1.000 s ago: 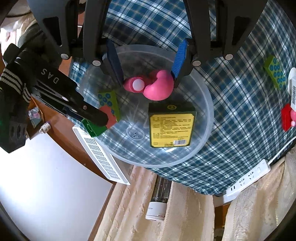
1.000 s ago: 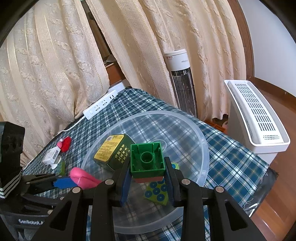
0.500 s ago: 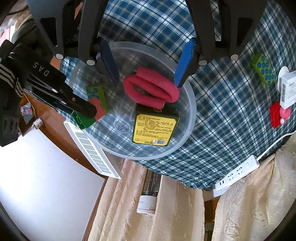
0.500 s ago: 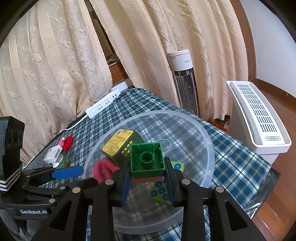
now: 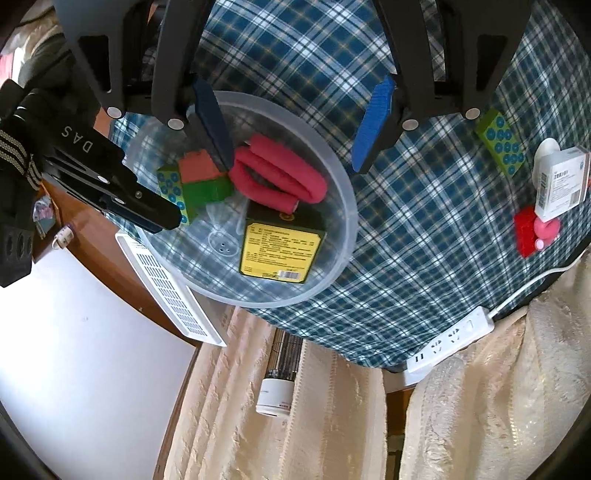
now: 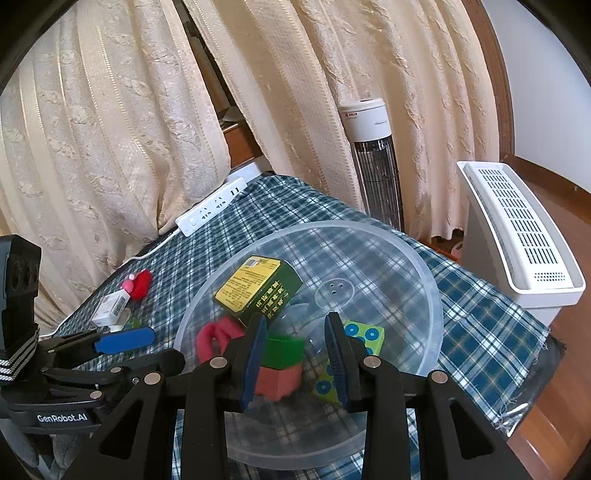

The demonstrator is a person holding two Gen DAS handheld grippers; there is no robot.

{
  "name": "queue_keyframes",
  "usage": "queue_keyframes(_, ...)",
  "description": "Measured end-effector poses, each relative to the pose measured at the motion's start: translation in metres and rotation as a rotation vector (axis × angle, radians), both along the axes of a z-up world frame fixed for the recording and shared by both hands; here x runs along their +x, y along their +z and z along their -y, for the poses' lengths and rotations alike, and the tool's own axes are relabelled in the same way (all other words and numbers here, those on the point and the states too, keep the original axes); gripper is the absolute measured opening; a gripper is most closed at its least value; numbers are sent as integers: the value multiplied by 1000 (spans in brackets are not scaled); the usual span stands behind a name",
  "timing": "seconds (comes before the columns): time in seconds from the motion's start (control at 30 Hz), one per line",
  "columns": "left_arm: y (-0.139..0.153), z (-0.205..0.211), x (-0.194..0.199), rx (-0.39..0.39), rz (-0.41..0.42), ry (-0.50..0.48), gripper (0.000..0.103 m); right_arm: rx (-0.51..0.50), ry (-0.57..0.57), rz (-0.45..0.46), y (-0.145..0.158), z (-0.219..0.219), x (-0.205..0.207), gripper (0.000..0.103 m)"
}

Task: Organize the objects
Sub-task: 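Open both grippers to drop the curler and stacked block into the bowl, then move both grippers back from the bowl toward the remaining toys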

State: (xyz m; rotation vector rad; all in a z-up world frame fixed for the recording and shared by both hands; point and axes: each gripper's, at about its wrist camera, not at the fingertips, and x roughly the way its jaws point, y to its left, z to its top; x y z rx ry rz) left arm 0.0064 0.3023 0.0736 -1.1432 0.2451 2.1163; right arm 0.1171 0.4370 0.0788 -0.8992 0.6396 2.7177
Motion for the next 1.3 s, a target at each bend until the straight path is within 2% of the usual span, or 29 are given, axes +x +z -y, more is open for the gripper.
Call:
queue_keyframes(0.23,2,12,-3,-1,-5,38,68,4,10,-2,3,7,-1,38)
queue_keyframes(0.3,2,16,-4,-4,-13,52,70,4,11,-3,3,8,-1,43)
queue_keyframes(0.43,2,28,-9,-5,-15,87,70,3,18,-4,4,14,-3,47)
queue_keyframes(0.6,3,46,-17,-4,-16,137,70,-4,22,-15,5,21,-6,64)
queue_keyframes(0.77,5,67,-25,-5,-36,199,77,-6,42,-14,6,29,-11,64)
queue_keyframes(0.97,6,98,-40,-6,-44,278,77,-6,76,-8,6,42,-18,65)
queue_keyframes(1.3,1,154,-63,13,-9,424,77,4,132,-5,8,65,-31,65)
